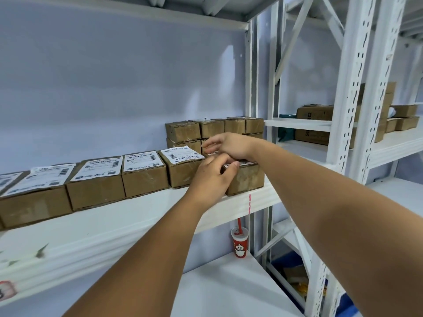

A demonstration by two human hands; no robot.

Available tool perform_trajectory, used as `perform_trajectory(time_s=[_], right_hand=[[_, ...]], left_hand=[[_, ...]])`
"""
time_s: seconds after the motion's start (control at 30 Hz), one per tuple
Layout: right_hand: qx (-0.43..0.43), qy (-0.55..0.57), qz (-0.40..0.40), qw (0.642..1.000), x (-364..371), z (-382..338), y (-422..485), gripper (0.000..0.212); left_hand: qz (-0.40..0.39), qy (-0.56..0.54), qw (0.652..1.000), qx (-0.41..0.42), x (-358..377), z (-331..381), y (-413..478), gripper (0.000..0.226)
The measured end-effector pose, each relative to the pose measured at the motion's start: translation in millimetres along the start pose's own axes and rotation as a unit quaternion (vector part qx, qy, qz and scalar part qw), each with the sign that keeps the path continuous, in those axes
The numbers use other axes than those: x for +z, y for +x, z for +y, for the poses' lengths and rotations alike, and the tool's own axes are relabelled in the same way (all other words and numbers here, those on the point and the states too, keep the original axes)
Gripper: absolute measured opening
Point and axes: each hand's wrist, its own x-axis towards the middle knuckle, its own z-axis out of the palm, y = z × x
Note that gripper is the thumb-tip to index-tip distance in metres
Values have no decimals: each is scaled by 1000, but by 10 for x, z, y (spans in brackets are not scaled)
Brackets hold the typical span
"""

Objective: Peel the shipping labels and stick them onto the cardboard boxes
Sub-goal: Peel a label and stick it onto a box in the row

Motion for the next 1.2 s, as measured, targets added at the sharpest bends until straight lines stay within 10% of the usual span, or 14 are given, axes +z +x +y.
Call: perform_trajectory(time_s=[0.43,0.87,1.03,1.2], right_hand=[[4,-52,266,963,15,157,-437,22],[9,2,212,977,297,511,-723,38],[10,-26,191,981,262,536,-468,42],[16,-61,192,979,290,532,-119,45]], left_hand=[[-18,69,997,-8,-18,29,-63,40],[78,133,987,41,-42,47,-153,43],[126,359,915,137,-366,-102,-92,33],[94,394,914,7,-543,-316,-191,50]])
